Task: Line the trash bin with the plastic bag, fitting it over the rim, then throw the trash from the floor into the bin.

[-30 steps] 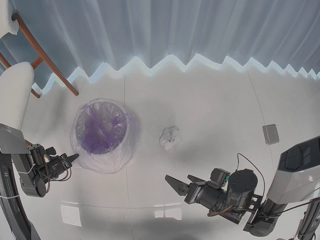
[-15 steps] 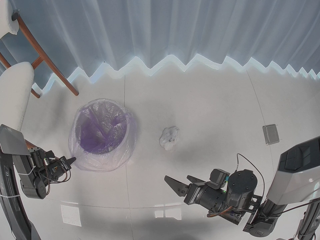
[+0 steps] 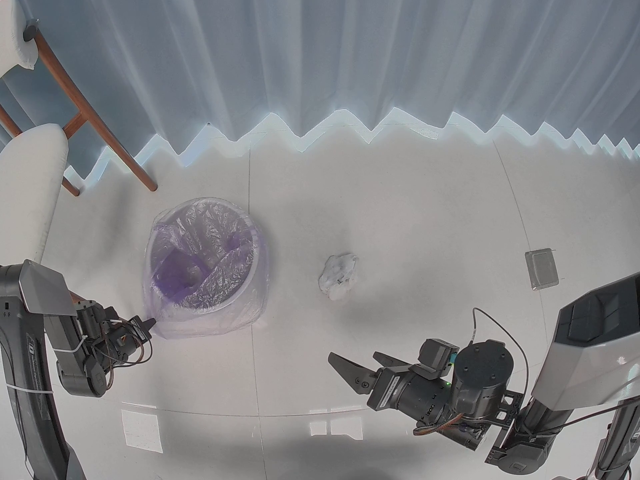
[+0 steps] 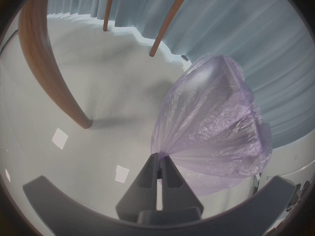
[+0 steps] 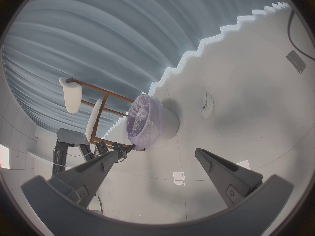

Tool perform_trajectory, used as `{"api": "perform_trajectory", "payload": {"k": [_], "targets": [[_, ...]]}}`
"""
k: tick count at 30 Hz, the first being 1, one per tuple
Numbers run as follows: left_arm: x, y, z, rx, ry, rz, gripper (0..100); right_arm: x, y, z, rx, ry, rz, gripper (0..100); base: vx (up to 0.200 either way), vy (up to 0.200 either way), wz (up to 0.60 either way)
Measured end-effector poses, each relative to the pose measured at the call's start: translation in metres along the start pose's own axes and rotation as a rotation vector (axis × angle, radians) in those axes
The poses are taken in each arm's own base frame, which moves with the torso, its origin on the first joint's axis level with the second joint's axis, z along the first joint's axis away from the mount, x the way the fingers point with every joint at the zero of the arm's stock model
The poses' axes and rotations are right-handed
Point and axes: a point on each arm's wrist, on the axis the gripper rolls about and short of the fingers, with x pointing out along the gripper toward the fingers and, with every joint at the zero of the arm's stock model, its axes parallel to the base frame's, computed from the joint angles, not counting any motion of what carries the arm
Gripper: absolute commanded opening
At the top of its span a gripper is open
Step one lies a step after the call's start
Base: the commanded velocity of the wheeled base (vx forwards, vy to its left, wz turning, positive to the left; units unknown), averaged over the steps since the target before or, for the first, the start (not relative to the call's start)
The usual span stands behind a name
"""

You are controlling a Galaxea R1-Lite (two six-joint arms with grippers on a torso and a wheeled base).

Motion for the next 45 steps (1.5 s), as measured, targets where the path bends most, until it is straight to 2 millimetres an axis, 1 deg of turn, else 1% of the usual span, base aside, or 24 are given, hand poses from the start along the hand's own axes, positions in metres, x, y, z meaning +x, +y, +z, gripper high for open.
{"api": "perform_trajectory", "payload": {"k": [4, 8, 9, 15, 18, 21, 26, 28, 32, 33, 35, 38, 40, 43, 45], "targets": [[0.008, -0.003, -0.006, -0.041, 0.014, -0.009, 0, 0.000, 0.000, 0.000, 0.000, 0.000, 0.000, 100, 0.000, 0.000, 0.00], [0.010, -0.008, -0.008, -0.045, 0.021, -0.023, 0, 0.000, 0.000, 0.000, -0.001, 0.001, -0.001, 100, 0.000, 0.000, 0.00], [0.010, -0.009, -0.008, -0.044, 0.023, -0.025, 100, 0.000, 0.000, 0.000, -0.001, 0.001, -0.001, 100, 0.000, 0.000, 0.00], [0.004, -0.016, -0.007, -0.039, 0.028, -0.029, 100, 0.000, 0.000, 0.000, -0.002, 0.001, 0.000, 100, 0.000, 0.000, 0.00], [-0.003, -0.019, -0.008, -0.041, 0.037, -0.025, 100, 0.000, 0.000, 0.000, -0.002, 0.001, -0.001, 100, 0.000, 0.000, 0.00], [-0.015, -0.022, -0.010, -0.050, 0.058, -0.015, 100, 0.000, 0.000, 0.000, -0.002, 0.000, -0.001, 100, 0.000, 0.000, 0.00], [-0.048, -0.034, -0.014, -0.071, 0.100, -0.004, 100, 0.000, -0.001, 0.000, -0.001, 0.000, -0.002, 100, 0.000, 0.000, 0.00], [-0.062, -0.042, -0.012, -0.072, 0.107, -0.015, 100, 0.000, -0.001, 0.000, -0.001, -0.001, -0.002, 100, 0.000, 0.000, 0.00], [-0.099, -0.063, -0.007, -0.059, 0.110, -0.059, 100, 0.000, -0.001, 0.000, -0.001, -0.001, -0.003, 100, 0.000, 0.000, 0.00], [-0.105, -0.066, -0.006, -0.055, 0.104, -0.069, 100, 0.000, -0.001, 0.000, -0.001, -0.001, -0.002, 100, 0.000, 0.000, 0.00], [-0.122, -0.078, 0.000, -0.037, 0.074, -0.106, 100, 0.000, -0.001, 0.000, 0.000, -0.002, -0.002, 100, 0.000, 0.000, 0.00], [-0.140, -0.092, 0.010, -0.010, 0.023, -0.162, 100, 0.000, -0.001, 0.000, 0.001, -0.002, -0.002, 100, 0.000, 0.000, 0.00], [-0.155, -0.105, 0.019, 0.024, -0.029, -0.226, 100, 0.000, -0.001, 0.000, 0.001, -0.003, -0.003, 100, 0.000, 0.000, 0.00], [-0.169, -0.119, 0.031, 0.074, -0.091, -0.300, 100, -0.001, -0.002, 0.000, 0.002, -0.003, -0.005, 100, 0.000, 0.000, 0.00], [-0.175, -0.129, 0.041, 0.112, -0.140, -0.347, 100, -0.002, -0.002, 0.000, 0.002, -0.002, -0.007, 100, 0.200, 0.000, 0.00]]}}
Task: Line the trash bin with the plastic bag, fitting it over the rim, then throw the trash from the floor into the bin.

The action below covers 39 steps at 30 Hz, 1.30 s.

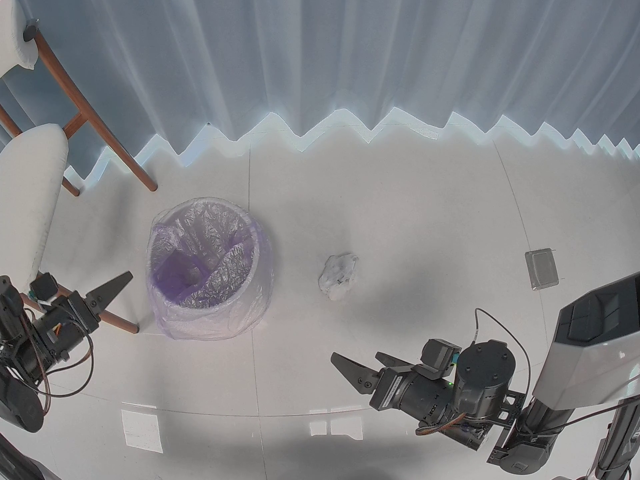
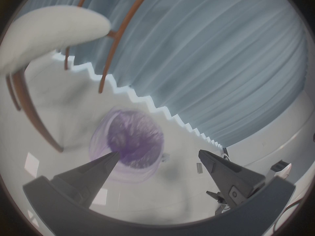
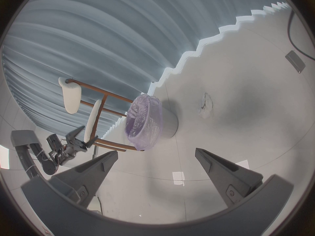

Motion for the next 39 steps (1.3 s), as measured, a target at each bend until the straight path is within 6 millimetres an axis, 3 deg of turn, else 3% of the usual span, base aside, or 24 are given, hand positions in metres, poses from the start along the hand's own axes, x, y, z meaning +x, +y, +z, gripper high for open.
{"api": "perform_trajectory", "payload": {"k": [5, 11, 20, 29, 39], "targets": [[0.001, -0.017, 0.021, 0.066, -0.062, -0.068, 100, -0.005, -0.002, -0.001, 0.001, 0.009, -0.010, 100, 0.200, 0.000, 0.00], [0.000, -0.031, 0.031, 0.073, -0.054, -0.098, 100, -0.007, -0.002, -0.001, 0.002, 0.011, -0.014, 100, 0.200, 0.000, 0.00], [-0.014, -0.064, 0.027, 0.074, -0.004, -0.180, 100, -0.003, 0.006, -0.003, 0.000, 0.006, 0.020, 100, 0.067, 0.000, 0.00], [-0.037, -0.074, 0.014, 0.028, 0.071, -0.158, 100, -0.001, 0.011, -0.004, -0.001, 0.007, 0.037, 100, 0.000, 0.000, 0.00], [-0.050, -0.086, 0.020, 0.035, 0.058, -0.162, 100, -0.001, 0.017, -0.012, 0.001, 0.029, 0.056, 100, 0.000, 0.200, 0.00]]}}
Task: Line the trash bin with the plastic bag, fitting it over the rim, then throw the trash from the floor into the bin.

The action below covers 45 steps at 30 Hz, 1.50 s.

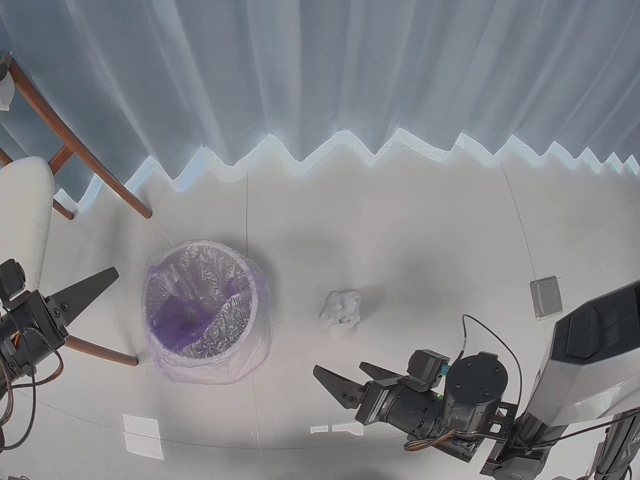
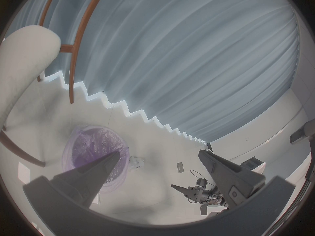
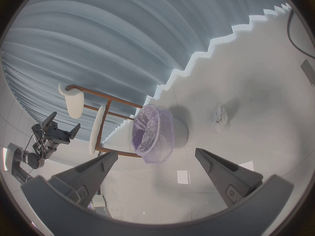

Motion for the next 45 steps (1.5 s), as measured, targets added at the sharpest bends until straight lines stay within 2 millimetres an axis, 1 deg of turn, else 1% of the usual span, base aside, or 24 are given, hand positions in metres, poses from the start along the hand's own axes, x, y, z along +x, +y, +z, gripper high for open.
{"api": "perform_trajectory", "payload": {"k": [8, 14, 18, 21, 26, 31, 35, 37, 45], "targets": [[0.001, -0.007, 0.014, 0.007, -0.009, -0.005, 100, 0.010, 0.001, -0.003, 0.017, -0.004, 0.009, 100, 0.000, 0.200, 0.00], [0.005, -0.015, 0.022, 0.015, -0.002, -0.034, 100, 0.017, -0.006, -0.010, 0.106, 0.013, -0.014, 100, 0.000, 0.200, 0.00], [0.008, -0.020, 0.024, 0.018, 0.004, -0.063, 100, 0.022, -0.020, -0.015, 0.149, 0.024, -0.060, 100, 0.000, 0.000, 0.00], [0.008, -0.021, 0.024, 0.012, 0.016, -0.071, 100, 0.029, -0.034, -0.021, 0.148, 0.027, -0.115, 100, 0.000, 0.000, 0.00], [0.009, -0.024, 0.016, -0.007, 0.068, -0.091, 100, 0.048, -0.054, -0.029, 0.153, 0.008, -0.172, 100, 0.000, 0.000, 0.00], [0.007, -0.024, 0.009, 0.014, 0.090, -0.100, 100, 0.067, -0.070, -0.028, 0.166, -0.030, -0.192, 100, 0.000, 0.000, 0.00], [0.006, -0.022, 0.004, 0.032, 0.101, -0.089, 100, 0.079, -0.082, -0.031, 0.163, -0.046, -0.204, 100, 0.000, 0.000, 0.00], [0.005, -0.020, 0.003, 0.031, 0.101, -0.080, 100, 0.082, -0.087, -0.032, 0.161, -0.049, -0.214, 100, 0.000, 0.000, 0.00], [0.003, -0.017, 0.004, 0.034, 0.084, -0.059, 100, 0.093, -0.096, -0.036, 0.143, -0.071, -0.233, 100, 0.000, 0.000, 0.00]]}}
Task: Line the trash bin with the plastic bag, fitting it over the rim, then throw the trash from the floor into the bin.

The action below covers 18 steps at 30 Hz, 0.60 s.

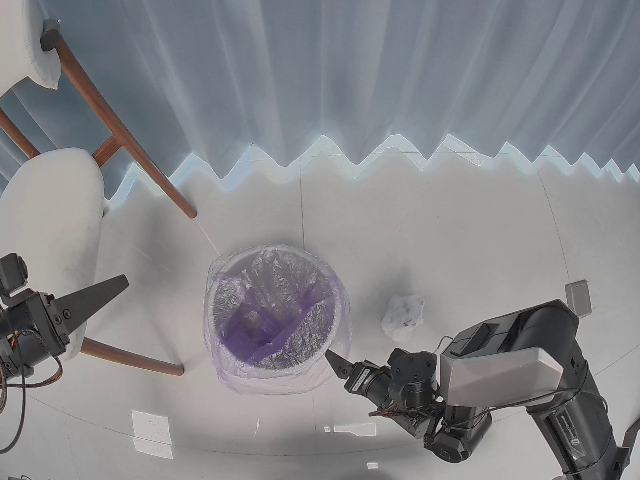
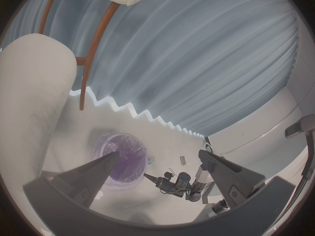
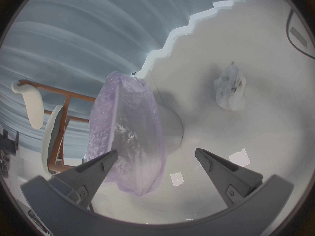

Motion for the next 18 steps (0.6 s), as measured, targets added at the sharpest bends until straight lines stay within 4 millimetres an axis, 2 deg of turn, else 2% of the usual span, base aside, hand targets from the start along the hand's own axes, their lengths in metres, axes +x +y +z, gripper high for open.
{"api": "perform_trajectory", "payload": {"k": [11, 12, 18], "targets": [[-0.002, 0.005, -0.001, -0.014, -0.009, 0.038, 100, 0.014, 0.004, 0.005, 0.072, -0.051, 0.025, 100, 0.000, 0.000, 0.00], [-0.002, 0.006, -0.001, -0.015, -0.009, 0.038, 100, 0.015, 0.004, 0.006, 0.075, -0.056, 0.028, 0, 0.000, 0.000, 0.00], [-0.002, 0.006, -0.001, -0.016, -0.008, 0.040, 100, 0.017, 0.005, 0.007, 0.079, -0.067, 0.030, 0, 0.000, 0.000, 0.00]]}}
